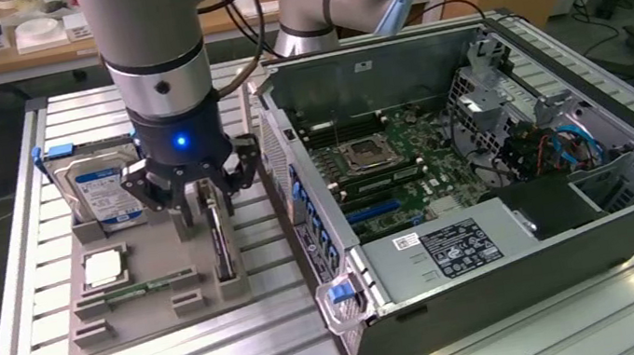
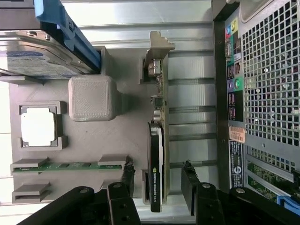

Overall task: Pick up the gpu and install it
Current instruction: 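Pick up the gpu and move the gpu toward the slot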

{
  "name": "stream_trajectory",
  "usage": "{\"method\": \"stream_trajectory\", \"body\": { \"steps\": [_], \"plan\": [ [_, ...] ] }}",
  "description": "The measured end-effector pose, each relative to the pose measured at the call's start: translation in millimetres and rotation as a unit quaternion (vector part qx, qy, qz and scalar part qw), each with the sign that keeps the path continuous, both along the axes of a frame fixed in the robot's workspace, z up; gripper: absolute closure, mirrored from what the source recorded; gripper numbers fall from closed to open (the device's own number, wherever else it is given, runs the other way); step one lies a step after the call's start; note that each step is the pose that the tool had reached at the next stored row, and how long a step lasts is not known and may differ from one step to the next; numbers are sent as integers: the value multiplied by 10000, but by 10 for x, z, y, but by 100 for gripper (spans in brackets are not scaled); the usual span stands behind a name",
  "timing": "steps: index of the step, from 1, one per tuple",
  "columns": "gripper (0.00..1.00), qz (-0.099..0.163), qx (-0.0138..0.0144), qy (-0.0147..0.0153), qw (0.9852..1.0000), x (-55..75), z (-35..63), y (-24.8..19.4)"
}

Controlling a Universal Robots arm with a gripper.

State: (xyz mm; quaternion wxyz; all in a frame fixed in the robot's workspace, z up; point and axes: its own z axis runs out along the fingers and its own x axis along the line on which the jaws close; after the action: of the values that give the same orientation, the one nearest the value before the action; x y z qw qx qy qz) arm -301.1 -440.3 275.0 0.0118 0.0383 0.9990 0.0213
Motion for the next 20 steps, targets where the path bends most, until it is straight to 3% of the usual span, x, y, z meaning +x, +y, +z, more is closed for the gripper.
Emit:
{"method": "stream_trajectory", "body": {
  "steps": [9,20],
  "plan": [
    [47,0,0,0,10000,0,-112,74],
    [47,0,0,0,10000,0,-285,84]
  ]
}}
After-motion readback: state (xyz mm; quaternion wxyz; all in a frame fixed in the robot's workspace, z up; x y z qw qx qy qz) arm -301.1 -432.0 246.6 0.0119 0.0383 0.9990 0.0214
